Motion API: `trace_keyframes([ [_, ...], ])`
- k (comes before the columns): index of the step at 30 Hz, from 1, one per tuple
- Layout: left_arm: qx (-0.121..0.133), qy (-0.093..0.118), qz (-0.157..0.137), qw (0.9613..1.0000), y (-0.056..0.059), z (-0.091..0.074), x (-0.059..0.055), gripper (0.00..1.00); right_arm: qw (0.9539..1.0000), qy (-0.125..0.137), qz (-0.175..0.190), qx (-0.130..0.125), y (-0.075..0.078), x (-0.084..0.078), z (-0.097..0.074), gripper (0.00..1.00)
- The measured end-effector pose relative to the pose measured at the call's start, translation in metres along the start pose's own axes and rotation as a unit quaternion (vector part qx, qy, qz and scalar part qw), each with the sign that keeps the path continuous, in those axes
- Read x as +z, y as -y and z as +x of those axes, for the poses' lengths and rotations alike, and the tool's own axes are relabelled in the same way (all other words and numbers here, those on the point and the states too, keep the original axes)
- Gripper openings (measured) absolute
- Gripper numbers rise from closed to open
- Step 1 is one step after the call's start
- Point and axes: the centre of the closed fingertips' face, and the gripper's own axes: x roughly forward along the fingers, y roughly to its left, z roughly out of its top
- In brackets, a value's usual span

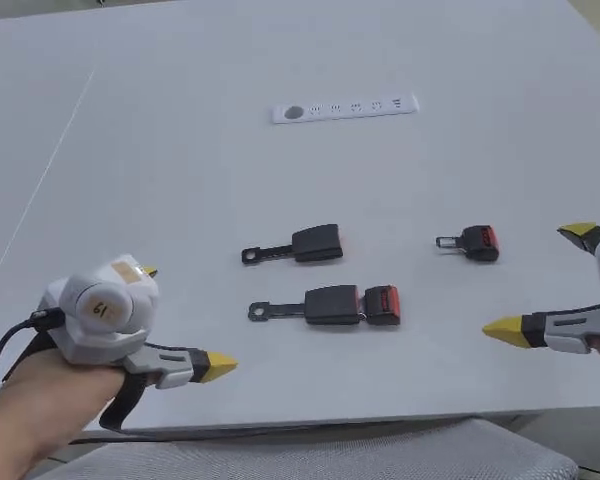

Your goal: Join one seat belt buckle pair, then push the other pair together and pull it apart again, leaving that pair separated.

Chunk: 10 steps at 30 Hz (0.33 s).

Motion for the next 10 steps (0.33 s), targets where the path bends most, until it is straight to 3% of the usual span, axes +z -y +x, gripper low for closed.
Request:
trace_keyframes([
  [4,0.008,-0.002,0.002,1.0,-0.0022,0.0004,-0.0015,1.0,0.9999,0.009,0.012,-0.002,0.0007,-0.0006,0.0016,1.0],
  [10,0.004,0.002,0.0,1.0,-0.0027,-0.0012,-0.0005,1.0,0.9999,0.0,0.011,0.001,-0.0038,-0.0083,0.0019,1.0],
])
